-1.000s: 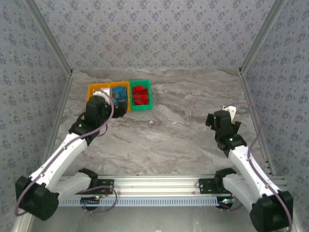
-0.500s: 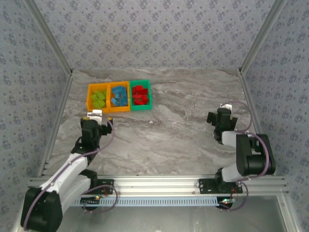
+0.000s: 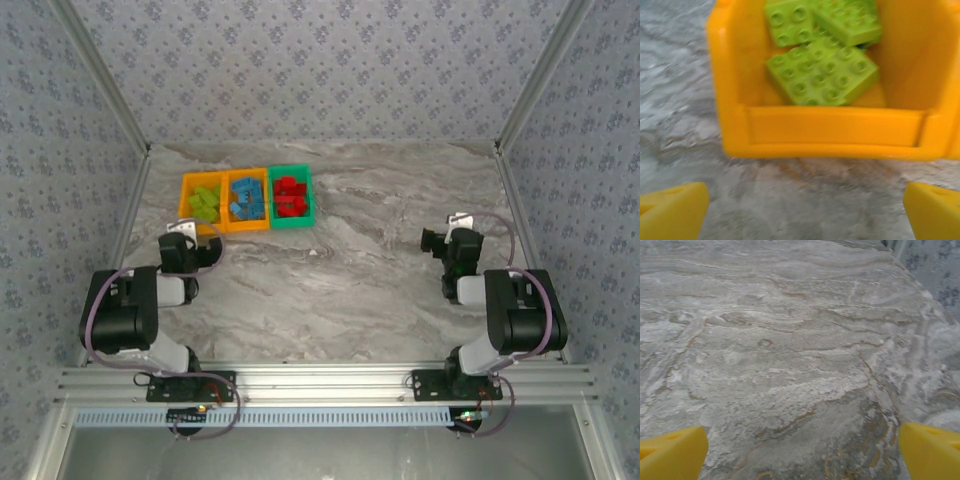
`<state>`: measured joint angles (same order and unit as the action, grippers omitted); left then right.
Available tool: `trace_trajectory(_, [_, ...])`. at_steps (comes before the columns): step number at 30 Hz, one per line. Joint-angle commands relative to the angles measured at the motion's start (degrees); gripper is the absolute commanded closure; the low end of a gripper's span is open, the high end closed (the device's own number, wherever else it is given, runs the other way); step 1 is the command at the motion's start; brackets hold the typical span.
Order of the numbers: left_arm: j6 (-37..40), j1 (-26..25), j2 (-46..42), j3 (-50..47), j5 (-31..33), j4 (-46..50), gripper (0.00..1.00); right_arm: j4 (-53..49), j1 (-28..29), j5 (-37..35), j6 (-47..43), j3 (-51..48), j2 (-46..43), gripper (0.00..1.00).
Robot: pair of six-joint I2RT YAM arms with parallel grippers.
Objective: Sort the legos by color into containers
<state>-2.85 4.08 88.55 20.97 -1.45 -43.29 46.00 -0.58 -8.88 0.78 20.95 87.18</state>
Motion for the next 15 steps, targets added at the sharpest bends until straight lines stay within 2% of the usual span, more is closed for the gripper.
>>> trace_trajectory(1, [0.6,-0.7,-0.7,2.4,-1.9,-3.8,0.01,-0.6,-1.0,5.8,-1.7,1.6,-0.3,0.0])
trace_trajectory(4, [1.7,-2.9,-0.5,2.6,2.4,-3.7,0.01,-0.7,-1.0,5.9,-1.7,1.7,-0.2,0.0])
trace_trajectory(15, [1.6,-2.9,-0.7,2.8,2.3,-3.1,0.01,-0.5,-0.9,5.7,-1.8,1.6,-0.3,0.0])
